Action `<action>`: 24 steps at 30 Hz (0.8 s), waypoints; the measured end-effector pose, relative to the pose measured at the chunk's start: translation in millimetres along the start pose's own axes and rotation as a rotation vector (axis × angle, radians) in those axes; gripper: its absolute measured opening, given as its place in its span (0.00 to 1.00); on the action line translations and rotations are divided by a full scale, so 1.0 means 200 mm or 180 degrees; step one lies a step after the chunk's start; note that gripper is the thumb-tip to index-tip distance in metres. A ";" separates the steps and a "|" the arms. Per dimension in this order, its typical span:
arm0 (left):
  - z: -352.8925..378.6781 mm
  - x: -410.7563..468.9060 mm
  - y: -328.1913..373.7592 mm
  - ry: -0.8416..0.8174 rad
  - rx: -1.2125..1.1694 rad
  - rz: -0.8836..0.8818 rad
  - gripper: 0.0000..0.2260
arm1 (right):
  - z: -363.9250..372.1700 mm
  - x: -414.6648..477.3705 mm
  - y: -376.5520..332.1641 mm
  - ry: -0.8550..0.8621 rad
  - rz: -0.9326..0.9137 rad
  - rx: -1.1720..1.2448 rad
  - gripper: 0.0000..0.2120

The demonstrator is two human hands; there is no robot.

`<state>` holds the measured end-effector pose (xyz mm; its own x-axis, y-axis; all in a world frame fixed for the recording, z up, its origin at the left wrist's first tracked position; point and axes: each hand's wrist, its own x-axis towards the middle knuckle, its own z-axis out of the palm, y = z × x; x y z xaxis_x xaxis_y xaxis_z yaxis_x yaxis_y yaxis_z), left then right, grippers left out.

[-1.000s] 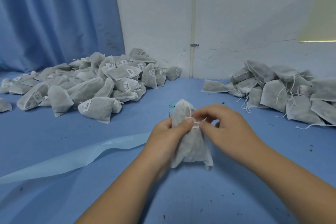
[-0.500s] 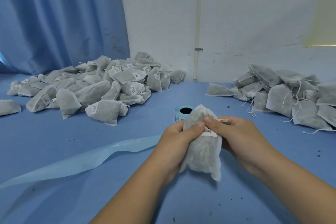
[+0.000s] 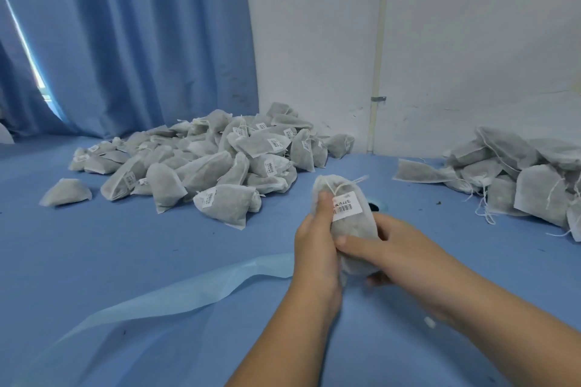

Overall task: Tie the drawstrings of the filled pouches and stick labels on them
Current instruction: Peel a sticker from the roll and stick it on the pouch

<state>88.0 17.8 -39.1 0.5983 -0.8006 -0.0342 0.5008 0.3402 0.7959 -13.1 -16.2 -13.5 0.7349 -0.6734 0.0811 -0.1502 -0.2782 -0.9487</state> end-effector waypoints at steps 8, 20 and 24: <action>-0.17 0.09 0.14 0.0650 -0.1827 0.0142 0.24 | 0.22 0.34 -0.23 0.0031 -0.0024 0.0302 0.09; -0.23 0.13 0.16 0.1066 -0.1920 -0.0005 0.22 | 0.39 0.87 -0.55 0.0033 -0.0011 0.1896 0.02; -0.22 0.14 0.15 0.1000 -0.1529 0.0092 0.21 | 0.35 0.80 -0.39 0.0180 0.0276 0.1491 0.07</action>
<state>148.1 27.5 -42.3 0.7364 -0.6275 -0.2530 0.6655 0.6045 0.4378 162.4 -55.2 52.3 0.6936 -0.7203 -0.0003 0.1145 0.1107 -0.9872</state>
